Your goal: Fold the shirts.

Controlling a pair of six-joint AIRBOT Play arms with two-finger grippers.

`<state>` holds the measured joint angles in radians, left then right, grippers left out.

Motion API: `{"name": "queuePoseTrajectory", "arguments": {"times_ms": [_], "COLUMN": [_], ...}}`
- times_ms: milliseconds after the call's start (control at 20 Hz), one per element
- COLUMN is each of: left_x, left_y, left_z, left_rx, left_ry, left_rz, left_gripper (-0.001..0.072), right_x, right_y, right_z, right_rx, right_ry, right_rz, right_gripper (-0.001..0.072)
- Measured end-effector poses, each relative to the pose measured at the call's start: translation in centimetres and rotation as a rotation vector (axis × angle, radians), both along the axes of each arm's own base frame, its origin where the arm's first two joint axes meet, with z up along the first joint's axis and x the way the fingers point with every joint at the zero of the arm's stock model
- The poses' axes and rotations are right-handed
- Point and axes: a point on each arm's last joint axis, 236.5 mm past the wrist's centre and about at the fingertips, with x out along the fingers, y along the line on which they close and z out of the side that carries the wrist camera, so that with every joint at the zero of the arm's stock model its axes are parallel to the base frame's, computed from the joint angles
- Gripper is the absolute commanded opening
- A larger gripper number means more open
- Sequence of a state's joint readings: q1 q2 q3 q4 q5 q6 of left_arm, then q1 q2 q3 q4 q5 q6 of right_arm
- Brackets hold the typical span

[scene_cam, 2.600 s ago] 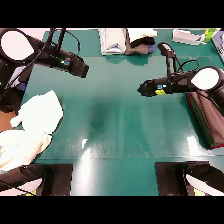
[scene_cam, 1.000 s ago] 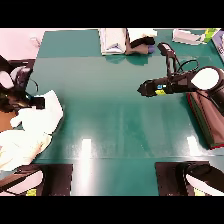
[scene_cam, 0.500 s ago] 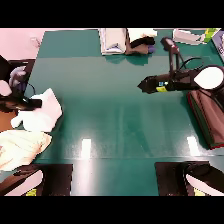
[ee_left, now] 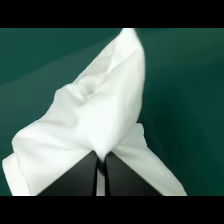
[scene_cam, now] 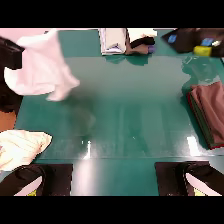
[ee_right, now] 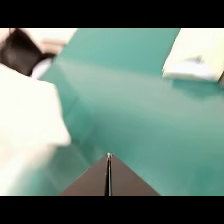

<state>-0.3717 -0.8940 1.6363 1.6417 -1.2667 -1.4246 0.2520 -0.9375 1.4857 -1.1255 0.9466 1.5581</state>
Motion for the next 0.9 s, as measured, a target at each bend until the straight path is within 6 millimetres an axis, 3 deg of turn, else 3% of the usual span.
{"name": "queuePoseTrajectory", "arguments": {"times_ms": [100, 200, 450, 500, 550, 600, 750, 900], "left_x": [-1.1, -1.2, 0.6, 1.0, 1.5, 1.9, 2.9, 5.4], "left_y": [-3.4, -6.8, -16.2, -17.8, -19.1, -19.9, -20.2, -16.2], "left_z": [1.3, 0.6, -5.5, -7.2, -9.0, -10.5, -14.5, -16.6], "left_rx": [0.003, 0.032, 0.094, 0.098, 0.104, 0.108, 0.135, 0.146], "left_ry": [-0.03, -0.013, 0.105, 0.139, 0.178, 0.213, 0.324, 0.411], "left_rz": [-0.113, -0.21, -0.402, -0.425, -0.44, -0.441, -0.41, -0.282], "left_gripper": [0.0029, 0.0031, 0.0035, 0.0196, 0.0482, 0.0541, 0.0544, 0.0544], "right_x": [-0.3, -0.7, -1.3, -1.3, -1.3, -1.3, -1.1, -0.8], "right_y": [-1.5, -2.7, -3.8, -3.9, -3.9, -3.9, -3.8, -3.7], "right_z": [2.1, 3.3, 3.8, 3.7, 3.5, 3.3, 2.5, 1.4], "right_rx": [0.01, 0.015, 0.006, 0.002, -0.001, -0.005, -0.016, -0.029], "right_ry": [-0.046, -0.072, -0.073, -0.066, -0.059, -0.05, -0.023, 0.012], "right_rz": [-0.035, -0.063, -0.084, -0.084, -0.082, -0.081, -0.075, -0.067], "right_gripper": [0.0019, 0.0019, 0.0019, 0.0019, 0.0019, 0.0019, 0.0019, 0.0019]}}
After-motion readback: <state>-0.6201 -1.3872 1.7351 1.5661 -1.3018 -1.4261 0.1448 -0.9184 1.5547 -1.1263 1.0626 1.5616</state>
